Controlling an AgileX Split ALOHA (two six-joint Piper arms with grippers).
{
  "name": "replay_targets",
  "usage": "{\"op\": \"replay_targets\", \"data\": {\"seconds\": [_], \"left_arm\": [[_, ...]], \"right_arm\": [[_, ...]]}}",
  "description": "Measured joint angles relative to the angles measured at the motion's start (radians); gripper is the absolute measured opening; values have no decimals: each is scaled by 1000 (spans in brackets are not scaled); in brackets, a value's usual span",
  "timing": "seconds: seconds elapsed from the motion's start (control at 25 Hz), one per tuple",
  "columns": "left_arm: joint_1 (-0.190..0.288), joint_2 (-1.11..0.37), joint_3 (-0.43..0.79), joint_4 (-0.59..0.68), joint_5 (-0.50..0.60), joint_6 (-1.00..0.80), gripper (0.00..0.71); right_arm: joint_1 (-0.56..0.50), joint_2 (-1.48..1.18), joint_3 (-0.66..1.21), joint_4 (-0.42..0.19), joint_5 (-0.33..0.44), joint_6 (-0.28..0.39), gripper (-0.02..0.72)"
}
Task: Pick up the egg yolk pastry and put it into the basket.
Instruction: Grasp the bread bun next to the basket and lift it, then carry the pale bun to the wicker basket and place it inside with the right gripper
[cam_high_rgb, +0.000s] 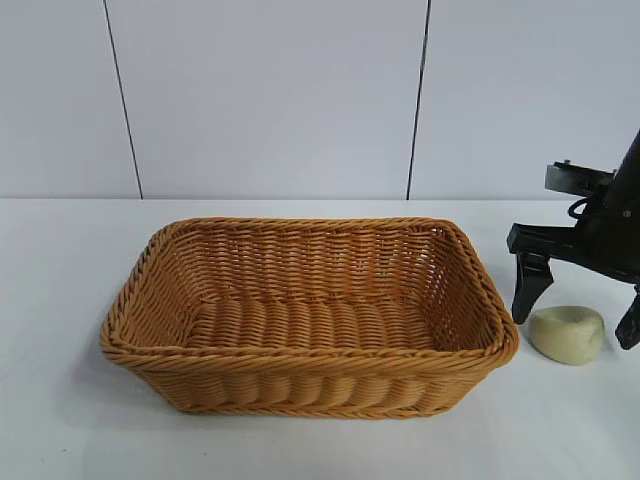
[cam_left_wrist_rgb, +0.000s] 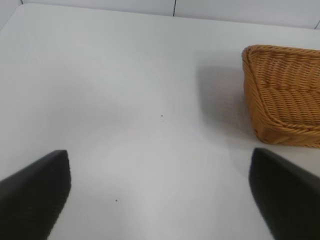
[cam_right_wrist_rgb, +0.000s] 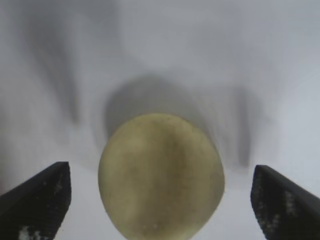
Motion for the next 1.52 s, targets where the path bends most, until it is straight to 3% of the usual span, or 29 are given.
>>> {"op": "replay_targets", "data": {"seconds": [0.08, 0.2, 0.64, 0.76, 1.0, 1.36, 1.52], "left_arm": [[0, 0, 0, 0, 0, 0, 695], [0, 0, 0, 0, 0, 0, 695], [0, 0, 0, 0, 1, 0, 695], [0, 0, 0, 0, 1, 0, 695], [0, 0, 0, 0, 1, 0, 695], [0, 0, 0, 0, 1, 0, 695], [0, 0, 0, 0, 1, 0, 695]], "right_arm": [[0, 0, -1, 0, 8, 0, 187], [0, -2, -17, 0, 38, 0, 148], [0, -171, -274, 0, 315, -13, 138], [0, -193, -298, 7, 345, -15, 138], [56, -201, -298, 52, 351, -15, 138], [377, -201, -298, 74, 251, 24, 138], [470, -163, -300, 75, 201, 57, 138]]}}
